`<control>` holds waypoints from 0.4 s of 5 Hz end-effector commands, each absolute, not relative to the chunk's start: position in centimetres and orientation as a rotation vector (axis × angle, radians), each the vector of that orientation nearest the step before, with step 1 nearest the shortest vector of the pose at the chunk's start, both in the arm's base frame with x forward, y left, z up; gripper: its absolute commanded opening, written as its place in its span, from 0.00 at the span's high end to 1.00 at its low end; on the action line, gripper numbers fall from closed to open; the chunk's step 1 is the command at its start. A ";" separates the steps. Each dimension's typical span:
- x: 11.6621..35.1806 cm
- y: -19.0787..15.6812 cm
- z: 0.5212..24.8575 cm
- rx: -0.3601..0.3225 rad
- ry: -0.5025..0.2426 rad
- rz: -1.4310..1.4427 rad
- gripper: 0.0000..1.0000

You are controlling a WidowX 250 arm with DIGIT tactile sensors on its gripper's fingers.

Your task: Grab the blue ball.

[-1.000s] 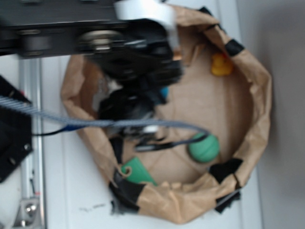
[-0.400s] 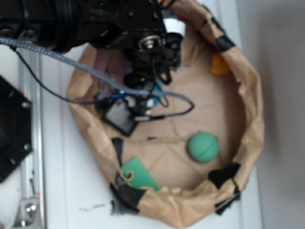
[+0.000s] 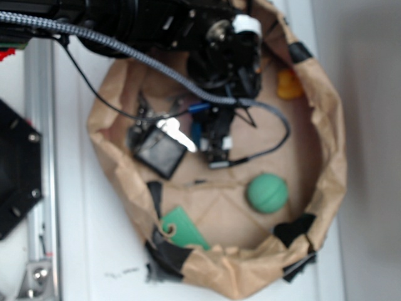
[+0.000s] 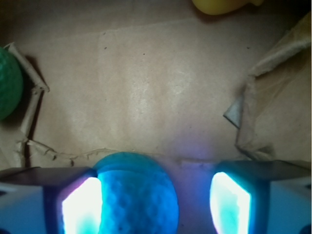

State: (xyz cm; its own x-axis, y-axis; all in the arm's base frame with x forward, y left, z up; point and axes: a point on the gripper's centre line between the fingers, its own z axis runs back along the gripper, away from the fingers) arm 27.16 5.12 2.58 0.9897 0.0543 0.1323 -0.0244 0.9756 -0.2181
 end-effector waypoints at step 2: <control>27.3 2.5 12.1 0.138 -0.179 -0.058 1.00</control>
